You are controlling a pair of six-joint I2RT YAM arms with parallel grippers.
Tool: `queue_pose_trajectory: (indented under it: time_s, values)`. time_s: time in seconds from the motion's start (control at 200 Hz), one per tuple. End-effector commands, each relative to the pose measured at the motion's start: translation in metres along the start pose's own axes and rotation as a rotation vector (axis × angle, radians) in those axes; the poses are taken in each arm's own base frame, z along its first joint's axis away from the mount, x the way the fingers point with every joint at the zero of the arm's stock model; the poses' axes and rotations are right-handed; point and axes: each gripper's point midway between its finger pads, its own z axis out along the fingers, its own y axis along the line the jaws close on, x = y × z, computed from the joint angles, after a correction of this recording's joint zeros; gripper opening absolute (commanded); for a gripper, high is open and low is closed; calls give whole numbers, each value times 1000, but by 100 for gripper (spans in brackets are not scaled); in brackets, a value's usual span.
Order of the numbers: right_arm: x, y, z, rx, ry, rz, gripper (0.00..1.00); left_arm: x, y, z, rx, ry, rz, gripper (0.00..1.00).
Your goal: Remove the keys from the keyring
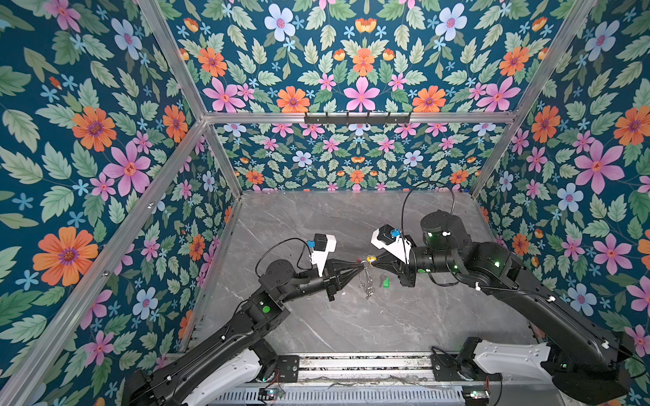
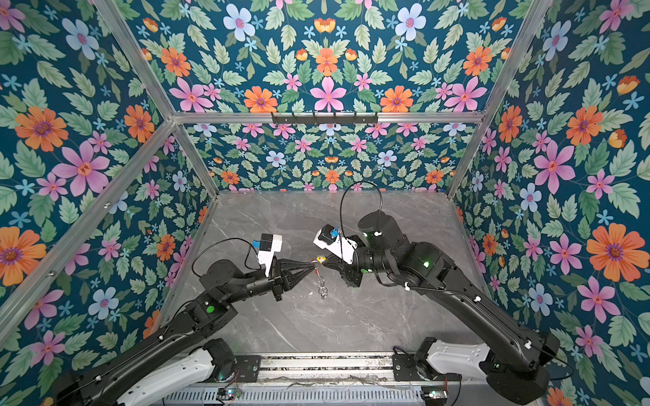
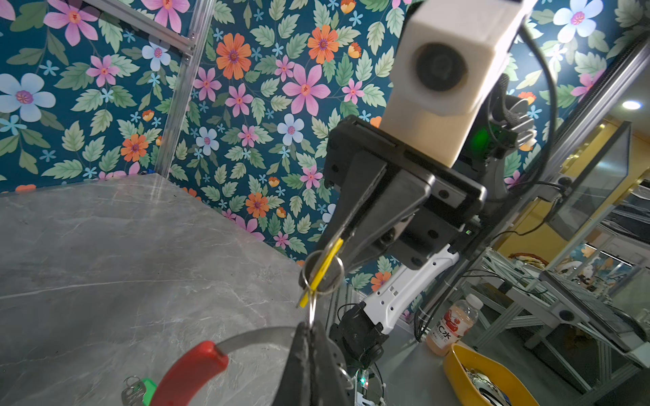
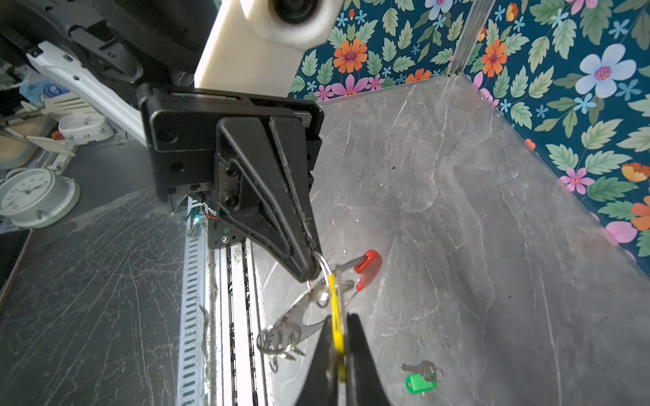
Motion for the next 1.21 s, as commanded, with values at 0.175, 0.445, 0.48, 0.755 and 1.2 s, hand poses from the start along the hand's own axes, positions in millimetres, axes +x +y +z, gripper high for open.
queue_pose_trajectory:
  time_s: [0.175, 0.445, 0.48, 0.755, 1.2]
  values:
    - [-28, -1, -13, 35, -58, -160, 0, 14, -9, 4, 82, 63, -31, 0]
    - [-36, -3, -12, 50, -84, -208, 0, 18, -16, 7, 152, 76, -39, 0]
    - [-38, -3, -13, 49, -90, -214, 0, 19, -18, 7, 167, 76, -42, 0]
    - [-48, 9, -22, -15, -95, -241, 0, 21, -24, 9, 235, 77, -49, 0]
    - [-40, 18, -14, -78, -13, -253, 0, 19, -23, 15, 236, 100, -33, 0]
